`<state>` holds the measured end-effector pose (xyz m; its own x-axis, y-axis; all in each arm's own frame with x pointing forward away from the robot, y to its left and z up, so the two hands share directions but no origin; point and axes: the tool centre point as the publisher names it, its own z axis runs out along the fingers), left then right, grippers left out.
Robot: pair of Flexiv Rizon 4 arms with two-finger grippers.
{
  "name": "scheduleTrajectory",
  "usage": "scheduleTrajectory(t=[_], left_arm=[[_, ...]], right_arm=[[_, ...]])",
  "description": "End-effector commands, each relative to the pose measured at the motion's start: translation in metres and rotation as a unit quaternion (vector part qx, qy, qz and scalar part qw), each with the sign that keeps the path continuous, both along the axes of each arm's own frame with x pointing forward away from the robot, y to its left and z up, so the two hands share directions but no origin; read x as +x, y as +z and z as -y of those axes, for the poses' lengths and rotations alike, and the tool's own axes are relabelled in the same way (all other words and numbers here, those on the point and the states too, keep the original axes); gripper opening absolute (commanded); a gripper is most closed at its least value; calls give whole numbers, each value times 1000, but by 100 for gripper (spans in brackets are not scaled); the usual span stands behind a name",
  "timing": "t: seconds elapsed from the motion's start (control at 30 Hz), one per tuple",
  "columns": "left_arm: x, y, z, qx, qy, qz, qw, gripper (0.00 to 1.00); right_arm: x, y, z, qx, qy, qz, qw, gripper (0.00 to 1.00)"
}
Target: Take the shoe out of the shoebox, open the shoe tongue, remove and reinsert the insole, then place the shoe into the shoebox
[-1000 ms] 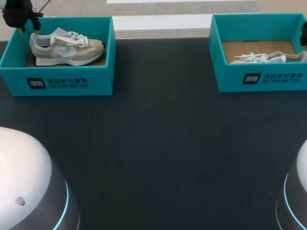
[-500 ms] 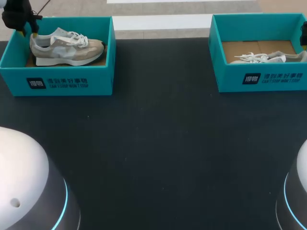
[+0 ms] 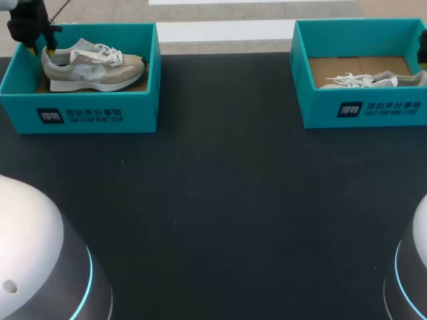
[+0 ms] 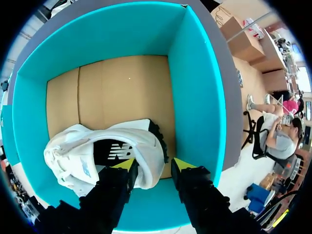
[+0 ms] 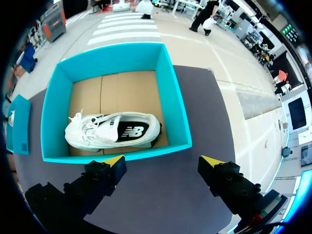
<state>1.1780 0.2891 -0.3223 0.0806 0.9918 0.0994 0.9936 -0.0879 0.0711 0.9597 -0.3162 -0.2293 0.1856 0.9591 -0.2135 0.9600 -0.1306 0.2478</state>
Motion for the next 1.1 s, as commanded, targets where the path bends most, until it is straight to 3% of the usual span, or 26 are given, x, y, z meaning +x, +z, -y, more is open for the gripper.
scheduleTrajectory(t=[0.03, 0.53, 0.87, 1.0, 1.1], left_arm=[[11, -6, -1, 2, 3, -19, 1000, 47], [6, -24, -10, 10, 20, -43, 999, 47], [17, -48, -9, 18, 34, -38, 999, 45], [16, -51, -10, 19, 37, -46, 998, 38], [13, -53, -11, 22, 39, -51, 998, 26]], right_arm=[[0, 0, 0, 0, 0, 1, 1000, 100], [0, 0, 0, 0, 0, 1, 1000, 100], [0, 0, 0, 0, 0, 1, 1000, 100], [0, 0, 0, 0, 0, 1, 1000, 100], [0, 0, 0, 0, 0, 1, 1000, 100]])
